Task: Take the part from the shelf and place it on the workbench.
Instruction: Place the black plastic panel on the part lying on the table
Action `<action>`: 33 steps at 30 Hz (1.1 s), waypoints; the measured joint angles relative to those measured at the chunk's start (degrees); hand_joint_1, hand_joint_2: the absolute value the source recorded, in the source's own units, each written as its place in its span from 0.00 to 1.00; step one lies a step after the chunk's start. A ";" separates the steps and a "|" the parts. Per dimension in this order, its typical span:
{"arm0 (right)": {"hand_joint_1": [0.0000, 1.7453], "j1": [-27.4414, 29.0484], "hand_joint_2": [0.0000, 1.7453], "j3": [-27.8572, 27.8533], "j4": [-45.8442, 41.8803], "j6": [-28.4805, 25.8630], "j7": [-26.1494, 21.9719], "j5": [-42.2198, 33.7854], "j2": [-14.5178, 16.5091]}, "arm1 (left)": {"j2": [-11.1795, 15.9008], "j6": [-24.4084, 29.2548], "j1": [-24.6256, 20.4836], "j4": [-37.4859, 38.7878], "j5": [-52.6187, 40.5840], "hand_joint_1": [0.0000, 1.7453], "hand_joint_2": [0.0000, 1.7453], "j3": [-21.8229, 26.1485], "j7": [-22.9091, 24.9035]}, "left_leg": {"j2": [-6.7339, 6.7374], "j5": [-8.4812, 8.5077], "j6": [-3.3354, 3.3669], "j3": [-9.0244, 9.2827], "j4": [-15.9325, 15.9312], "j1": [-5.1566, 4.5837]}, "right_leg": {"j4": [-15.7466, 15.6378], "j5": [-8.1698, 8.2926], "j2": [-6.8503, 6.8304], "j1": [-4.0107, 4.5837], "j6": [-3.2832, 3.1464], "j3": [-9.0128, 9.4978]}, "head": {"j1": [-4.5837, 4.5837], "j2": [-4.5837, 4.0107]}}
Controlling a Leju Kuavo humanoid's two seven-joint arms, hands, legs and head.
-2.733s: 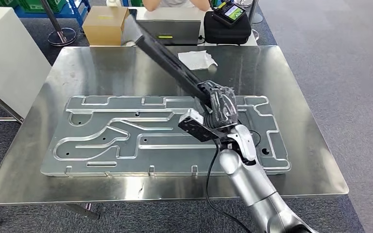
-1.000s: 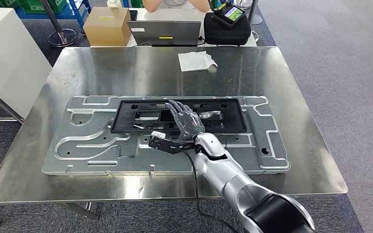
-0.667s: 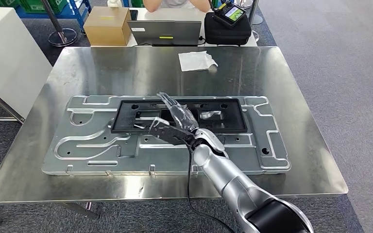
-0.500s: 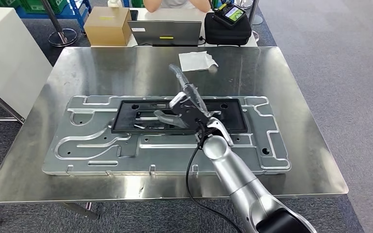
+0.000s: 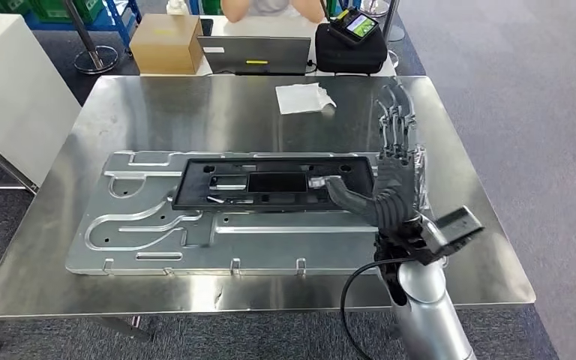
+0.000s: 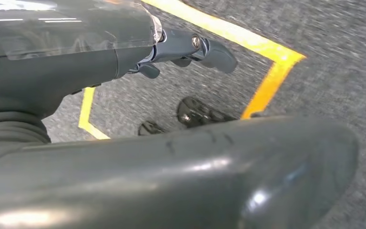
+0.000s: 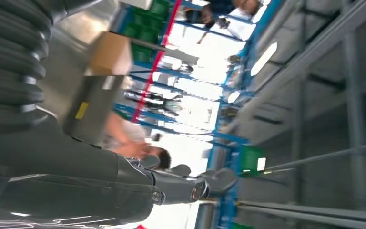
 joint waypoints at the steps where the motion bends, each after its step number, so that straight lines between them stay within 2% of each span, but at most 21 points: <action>1: 0.00 1.70 1.00 -0.96 -1.70 -0.50 -0.66 0.28 -0.11 | 0.02 0.04 -0.06 0.00 -0.10 0.00 0.00 -0.11 -0.10 | -0.01 0.01 0.07 0.19 -0.18 0.05 | 4.00 -1.93 0.00 -0.13 0.12 -2.37 | 0.03 0.00; 2: 0.00 3.34 1.00 -1.81 -3.11 -1.07 -1.11 0.70 -0.11 | 0.05 0.07 -0.08 0.00 -0.11 0.00 0.00 -0.19 -0.17 | -0.06 0.00 0.01 0.21 -0.17 0.09 | 7.82 -3.48 0.00 -0.33 0.24 -4.78 | 0.03 0.00; 3: 0.00 5.14 1.00 -2.55 -4.38 -1.63 -1.42 1.18 -0.10 | 0.07 0.05 -0.08 0.00 -0.05 0.00 0.00 -0.21 -0.18 | -0.11 -0.10 -0.15 0.22 -0.10 0.13 | 10.49 -3.95 -0.01 -0.58 0.39 -6.80 | 0.03 0.00; 4: 0.00 6.81 1.00 -3.16 -5.57 -2.09 -1.69 1.66 -0.09 | 0.09 0.02 -0.06 0.00 0.02 0.00 0.00 -0.22 -0.19 | -0.15 -0.25 -0.38 0.24 0.04 0.20 | 11.25 -3.22 -0.03 -0.82 0.53 -7.93 | 0.04 0.00; 5: 0.00 8.27 1.00 -3.69 -6.70 -2.44 -1.93 2.11 -0.08 | 0.10 -0.01 -0.05 0.00 0.13 0.00 0.00 -0.22 -0.19 | -0.18 -0.45 -0.68 0.27 0.30 0.32 | 9.73 -1.23 -0.06 -1.03 0.67 -7.92 | 0.04 0.00; 6: 0.00 9.67 1.00 -4.12 -7.73 -2.76 -2.13 2.61 -0.03 | 0.13 -0.04 -0.07 0.00 0.30 0.00 0.00 -0.22 -0.19 | -0.18 -0.72 -1.06 0.28 0.70 0.46 | 6.33 1.58 -0.10 -1.27 0.83 -6.97 | 0.04 0.00; 8: 0.00 11.94 0.50 -4.83 -9.36 -3.36 -2.42 3.78 0.12 | 0.23 0.02 -0.17 0.00 0.62 0.00 0.00 -0.22 -0.18 | -0.21 -1.27 -1.91 0.21 1.65 0.59 | -0.29 5.61 -0.12 -1.42 0.89 -4.62 | 0.03 0.01; 10: 0.00 13.80 0.00 -5.33 -10.47 -3.89 -2.45 4.74 0.48 | 0.36 0.15 -0.22 0.00 0.94 0.00 0.00 -0.21 -0.15 | -0.26 -1.57 -2.74 0.10 2.15 0.47 | -2.21 6.50 -0.01 -1.22 0.24 -4.18 | -0.02 0.01; 13: 0.00 16.19 0.00 -6.09 -11.75 -4.41 -2.33 5.35 0.98 | 0.42 0.38 -0.22 0.00 1.45 0.00 0.00 -0.20 0.02 | -0.22 -1.58 -3.84 0.10 2.20 0.66 | -2.18 6.78 -0.01 -0.91 -1.25 -4.42 | -0.03 0.00; 14: 0.00 16.86 0.00 -6.34 -12.02 -4.47 -2.29 5.46 1.15 | 0.42 0.48 -0.23 0.00 1.72 0.00 0.00 -0.19 0.10 | -0.06 -2.22 -4.14 -0.22 3.00 0.77 | -2.24 6.93 -0.07 -0.92 -1.70 -4.42 | -0.03 0.00; 16: 0.00 18.13 0.00 -6.76 -12.33 -4.26 -2.26 5.64 1.48 | 0.42 0.75 -0.24 0.00 2.53 0.00 0.00 -0.08 0.28 | 0.34 -5.45 -4.50 -2.36 8.08 0.83 | -2.30 7.13 -0.29 -0.91 -2.36 -4.43 | -0.05 0.00; 18: 0.00 19.42 0.00 -7.24 -12.39 -3.80 -2.28 5.81 1.68 | 0.38 1.03 -0.24 0.00 3.59 0.00 0.00 0.24 0.43 | 0.51 -9.48 -4.62 -5.74 16.13 0.83 | -2.20 7.22 -0.49 -0.62 -2.67 -4.56 | -0.07 0.00; 19: 0.00 19.90 0.00 -7.53 -12.31 -3.63 -2.29 5.87 1.74 | 0.37 1.15 -0.24 0.00 4.12 0.00 0.00 0.48 0.46 | 0.51 -10.36 -4.53 -6.72 18.67 0.81 | -2.14 7.26 -0.54 -0.44 -2.74 -4.61 | -0.07 0.00; 20: 0.00 20.26 0.00 -7.84 -12.21 -3.51 -2.29 5.91 1.80 | 0.35 1.26 -0.24 0.00 4.60 0.00 0.00 0.72 0.49 | 0.52 -10.19 -4.34 -6.74 19.18 0.76 | -2.11 7.24 -0.52 -0.25 -2.76 -4.62 | -0.07 0.00; 21: 0.00 20.49 0.00 -8.10 -12.10 -3.46 -2.31 5.92 1.85 | 0.34 1.33 -0.25 0.00 4.96 0.00 0.00 0.92 0.49 | 0.51 -8.94 -4.01 -5.62 17.32 0.69 | -2.11 7.21 -0.48 -0.08 -2.77 -4.59 | -0.07 0.00; 23: 0.00 20.74 0.00 -8.44 -11.96 -3.45 -2.34 5.92 1.97 | 0.39 1.40 -0.34 -0.01 5.29 0.00 0.00 1.23 0.49 | 0.52 -5.64 -2.92 -1.37 9.47 0.32 | -2.11 7.11 -0.38 0.19 -2.76 -4.50 | -0.06 0.00; 25: 0.00 20.84 0.00 -8.76 -11.83 -3.45 -2.37 5.93 2.10 | 0.45 1.75 -0.49 -0.01 5.63 0.00 0.00 1.63 0.50 | 0.53 -3.96 -2.07 1.38 3.88 -0.15 | -2.00 7.08 -0.35 0.29 -2.44 -4.69 | -0.05 0.00; 27: 0.00 20.83 0.00 -9.13 -11.56 -3.45 -2.31 5.97 2.27 | 0.39 2.45 -0.59 0.00 6.26 0.00 0.00 2.08 0.53 | 0.51 -3.65 -1.81 1.63 2.82 -0.40 | -2.00 7.23 -0.36 0.20 -1.82 -4.91 | -0.05 0.00; 29: 0.00 20.65 0.00 -9.58 -11.17 -3.52 -2.23 6.21 2.42 | 0.12 3.28 -0.66 0.00 6.99 0.00 0.00 2.57 0.61 | 0.63 -3.08 -1.40 1.62 2.14 -0.07 | -1.56 6.56 -0.35 0.17 -1.18 -5.07 | -0.03 0.00; 31: 0.00 20.25 0.00 -10.07 -10.51 -3.64 -2.16 6.53 2.47 | -0.11 4.04 -0.84 0.00 7.62 0.00 0.00 3.14 0.70 | 0.80 -2.37 -0.85 1.36 1.51 0.24 | 2.05 3.35 -0.30 0.11 -0.63 -6.45 | 0.00 0.00; 33: 0.00 19.94 0.00 -10.53 -9.51 -3.70 -2.10 6.72 2.49 | -0.18 4.56 -0.96 0.00 8.07 0.00 0.00 3.61 0.76 | 0.84 -1.84 -0.54 0.63 1.50 0.12 | 8.80 -0.85 -0.28 -0.18 -0.17 -9.06 | 0.02 0.00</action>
